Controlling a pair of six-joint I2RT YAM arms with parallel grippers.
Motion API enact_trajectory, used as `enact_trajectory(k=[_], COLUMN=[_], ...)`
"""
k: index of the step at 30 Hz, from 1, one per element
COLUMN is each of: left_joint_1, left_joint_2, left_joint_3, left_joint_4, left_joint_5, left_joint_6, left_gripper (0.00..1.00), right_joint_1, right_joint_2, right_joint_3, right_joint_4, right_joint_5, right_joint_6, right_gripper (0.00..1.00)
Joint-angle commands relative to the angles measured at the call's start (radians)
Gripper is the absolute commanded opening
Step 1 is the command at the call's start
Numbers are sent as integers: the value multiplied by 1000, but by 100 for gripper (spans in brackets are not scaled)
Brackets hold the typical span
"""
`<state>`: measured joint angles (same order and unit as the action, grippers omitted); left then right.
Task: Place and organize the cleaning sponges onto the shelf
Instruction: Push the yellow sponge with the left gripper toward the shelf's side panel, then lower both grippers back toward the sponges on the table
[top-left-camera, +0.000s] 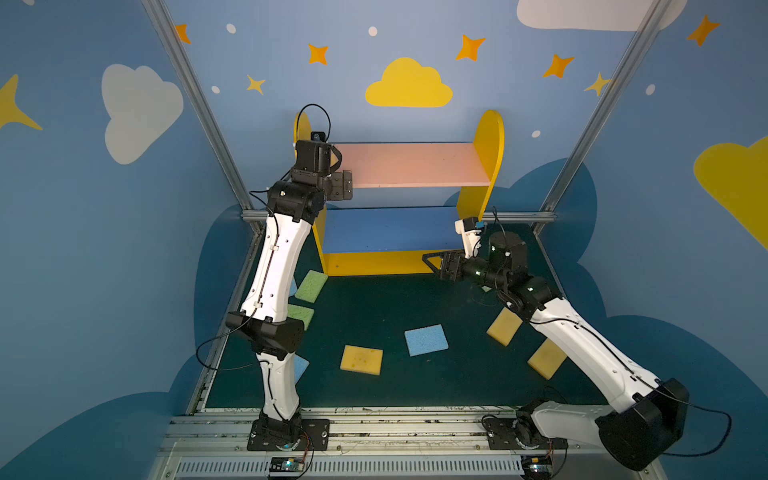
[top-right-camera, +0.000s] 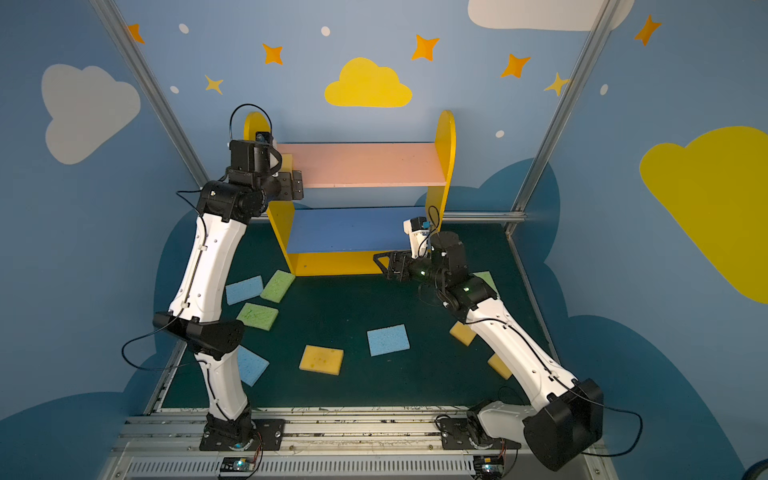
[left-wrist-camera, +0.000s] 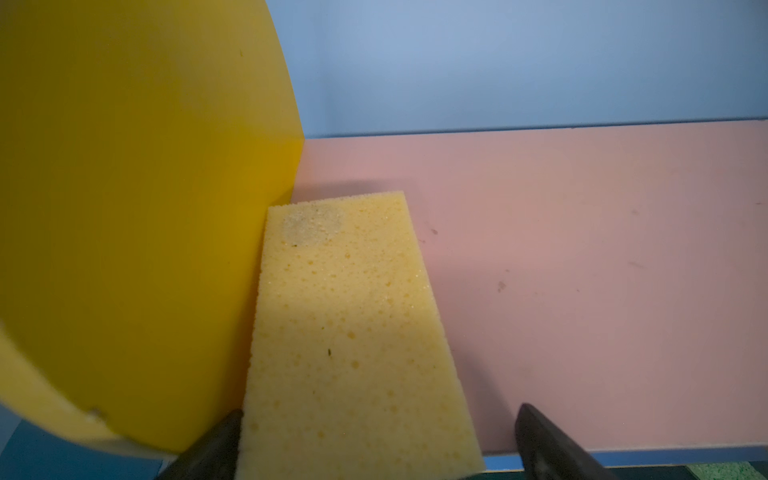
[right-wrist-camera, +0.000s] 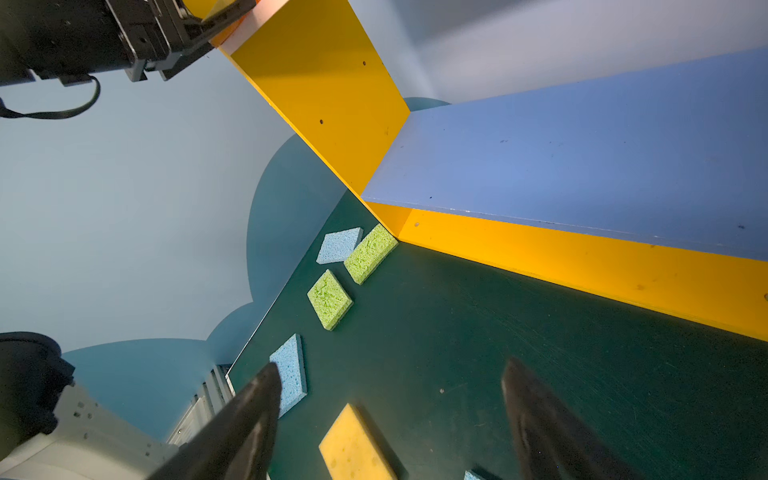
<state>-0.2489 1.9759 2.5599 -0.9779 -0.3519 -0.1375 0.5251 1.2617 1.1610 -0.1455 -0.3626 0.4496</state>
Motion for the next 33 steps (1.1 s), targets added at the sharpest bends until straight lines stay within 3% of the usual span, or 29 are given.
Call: enact_trajectory(k=[1,7,15,26,33], left_joint_1=[3,-41,-78,-121,-188], left_joint_2=[-38,-79,-289,-792,-895], left_joint_3=[-17,-50,-336,-1214,-1596], left_joint_4=[-16,-7,92,343,395], left_joint_5=[-9,-30,-27,153,149], left_joint_6=[-7,-4,-33,-213,-299], left_gripper=[100,100,100,100,98], right_joint_1=[3,4,22,108,244], right_joint_2=[4,4,2,29,119], right_joint_3=[-5,5,8,-129,-283], right_joint_4=[17,17,-4,-19,79], right_joint_5=[-12,-20,-28,-56,-55], right_joint_6=[7,26,32,43,90], right_gripper=[83,82,82,80,77])
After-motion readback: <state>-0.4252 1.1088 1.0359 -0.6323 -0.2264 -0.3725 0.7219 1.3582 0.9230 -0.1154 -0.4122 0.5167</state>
